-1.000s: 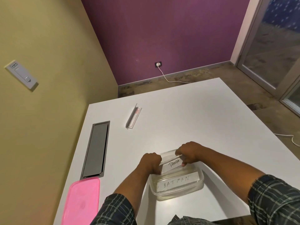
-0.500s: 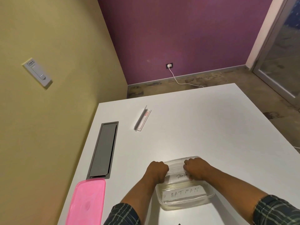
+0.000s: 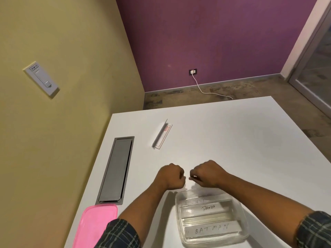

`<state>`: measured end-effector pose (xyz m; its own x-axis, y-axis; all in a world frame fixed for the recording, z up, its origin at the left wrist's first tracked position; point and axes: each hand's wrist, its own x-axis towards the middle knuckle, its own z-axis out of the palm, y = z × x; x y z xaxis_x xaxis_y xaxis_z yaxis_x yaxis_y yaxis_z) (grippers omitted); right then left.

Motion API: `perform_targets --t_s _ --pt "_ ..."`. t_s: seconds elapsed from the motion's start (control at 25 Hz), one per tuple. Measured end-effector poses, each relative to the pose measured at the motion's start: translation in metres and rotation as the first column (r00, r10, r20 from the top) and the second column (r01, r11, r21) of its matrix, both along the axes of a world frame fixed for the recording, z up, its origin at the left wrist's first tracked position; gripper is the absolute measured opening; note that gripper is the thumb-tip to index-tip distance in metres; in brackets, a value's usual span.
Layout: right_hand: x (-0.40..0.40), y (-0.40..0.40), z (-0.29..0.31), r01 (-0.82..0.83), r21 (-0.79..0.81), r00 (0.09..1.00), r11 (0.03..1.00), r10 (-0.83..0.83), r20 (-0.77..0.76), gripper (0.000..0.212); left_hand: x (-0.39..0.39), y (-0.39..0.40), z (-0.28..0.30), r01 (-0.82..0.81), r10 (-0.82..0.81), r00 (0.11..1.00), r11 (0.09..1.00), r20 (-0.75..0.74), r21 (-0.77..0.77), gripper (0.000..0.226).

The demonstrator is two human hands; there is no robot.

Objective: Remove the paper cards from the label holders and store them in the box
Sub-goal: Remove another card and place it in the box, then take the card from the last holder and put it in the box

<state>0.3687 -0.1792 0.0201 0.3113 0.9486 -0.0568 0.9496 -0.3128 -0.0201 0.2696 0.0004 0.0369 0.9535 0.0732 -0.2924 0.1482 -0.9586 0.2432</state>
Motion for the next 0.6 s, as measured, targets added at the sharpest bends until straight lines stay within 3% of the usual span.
perform_targets --t_s 0.24,0.4,0.52,0.6 --pt "0.041 0.078 0.012 0.132 0.011 0.991 0.991 -0.132 0.002 0.031 0.033 0.076 -0.007 -0.153 0.153 0.986 0.988 0.071 -0.004 0.027" --pt "0.069 0.127 0.005 0.262 -0.03 0.961 0.965 -0.264 -0.08 0.028 0.052 0.119 -0.02 -0.23 0.229 0.97 0.973 0.077 0.0 0.048" --pt "0.09 0.159 -0.006 0.397 -0.071 0.888 0.915 -0.402 -0.223 0.032 0.066 0.14 -0.036 -0.252 0.252 0.966 0.968 0.065 0.003 0.062" --pt "0.103 0.181 -0.019 0.481 -0.132 0.79 0.867 -0.494 -0.364 0.04 0.076 0.153 -0.05 -0.252 0.251 0.967 0.967 0.035 0.028 0.071"
